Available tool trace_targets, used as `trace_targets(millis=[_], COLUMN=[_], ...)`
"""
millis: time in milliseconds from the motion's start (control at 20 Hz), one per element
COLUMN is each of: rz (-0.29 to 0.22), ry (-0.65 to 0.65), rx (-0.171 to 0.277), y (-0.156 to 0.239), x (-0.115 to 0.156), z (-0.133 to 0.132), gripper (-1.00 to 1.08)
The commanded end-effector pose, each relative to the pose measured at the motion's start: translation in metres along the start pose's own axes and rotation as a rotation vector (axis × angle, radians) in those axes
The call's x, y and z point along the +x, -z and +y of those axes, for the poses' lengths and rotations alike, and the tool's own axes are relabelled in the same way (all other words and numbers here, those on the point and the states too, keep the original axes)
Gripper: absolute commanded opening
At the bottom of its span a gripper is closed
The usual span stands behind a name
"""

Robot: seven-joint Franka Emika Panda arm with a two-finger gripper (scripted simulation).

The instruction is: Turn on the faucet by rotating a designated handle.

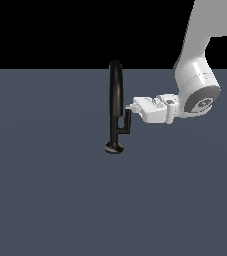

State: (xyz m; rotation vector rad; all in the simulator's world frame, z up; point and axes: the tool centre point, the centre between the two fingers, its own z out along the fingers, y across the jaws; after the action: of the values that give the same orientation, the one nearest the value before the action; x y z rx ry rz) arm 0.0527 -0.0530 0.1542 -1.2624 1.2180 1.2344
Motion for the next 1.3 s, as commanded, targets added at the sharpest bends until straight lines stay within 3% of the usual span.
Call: trace_targets(millis=[0,550,1250], rz=[-0.021,-0.033,-0.033], ry=[-0.02,-0.03,-0.03], rx=[0.021,0.032,0.032], y=[-0.001,-0.003,-0.004], x=[0.008,0.013,0.0], z=[-0.001,-0.001,0.034], gripper=[-1.0,-1.0,-1.0])
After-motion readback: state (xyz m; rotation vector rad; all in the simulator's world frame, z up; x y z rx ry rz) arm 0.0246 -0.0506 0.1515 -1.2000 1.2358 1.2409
